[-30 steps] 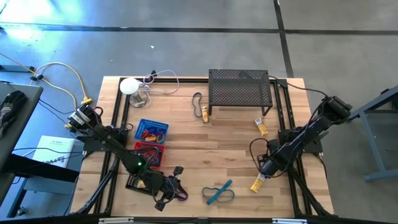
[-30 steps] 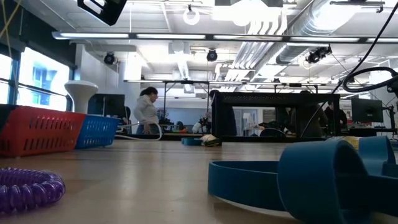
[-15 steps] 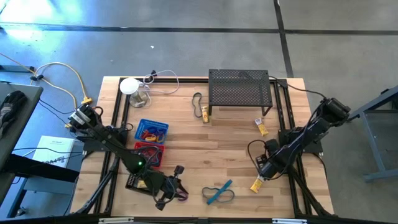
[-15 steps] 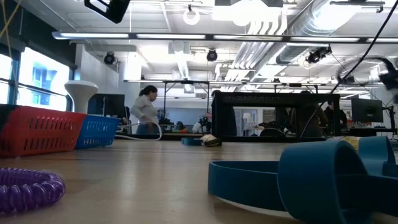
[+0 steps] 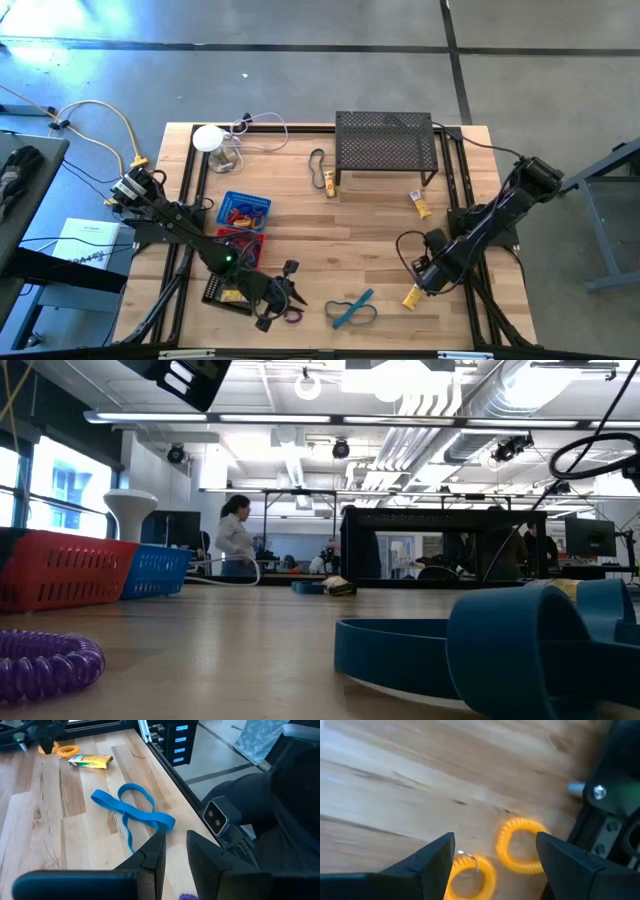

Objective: Pick & Place Office Desk Supplies
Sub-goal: Put the yellow spring keychain into the blue bin

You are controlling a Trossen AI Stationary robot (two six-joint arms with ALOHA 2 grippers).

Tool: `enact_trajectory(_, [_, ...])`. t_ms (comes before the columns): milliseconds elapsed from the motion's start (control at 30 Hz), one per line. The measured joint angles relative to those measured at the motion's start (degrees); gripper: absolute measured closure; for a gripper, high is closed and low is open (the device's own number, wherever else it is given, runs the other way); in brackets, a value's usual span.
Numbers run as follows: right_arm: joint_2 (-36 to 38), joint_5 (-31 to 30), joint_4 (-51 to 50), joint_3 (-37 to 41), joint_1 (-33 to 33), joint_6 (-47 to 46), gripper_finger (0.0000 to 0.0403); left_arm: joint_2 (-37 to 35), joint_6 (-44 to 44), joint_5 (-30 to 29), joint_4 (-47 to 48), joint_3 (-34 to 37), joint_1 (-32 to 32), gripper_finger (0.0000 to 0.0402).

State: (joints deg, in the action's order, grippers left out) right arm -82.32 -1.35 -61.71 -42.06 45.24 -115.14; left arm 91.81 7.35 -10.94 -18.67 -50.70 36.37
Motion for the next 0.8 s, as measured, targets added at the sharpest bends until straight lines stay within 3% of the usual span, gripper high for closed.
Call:
enact_trajectory(267, [-1.1,0.1,1.8,0.1,3.3,-5.7,0.0132,0.0,-0.5,0.0,0.2,0.0,0.1,0.0327])
enact_trajectory(633, [-1.5,-0.1,11.7,7.6,3.6,-12.0,0.0134,0.0,-0.5,0.0,0.2,0.0,-2.1,0.0327])
enact_trajectory(800, [-1.6,-0.4,12.2,7.7,3.6,-12.1,0.0172,0.0,-0.5,1.7,0.2,0.0,-3.1,0.0327])
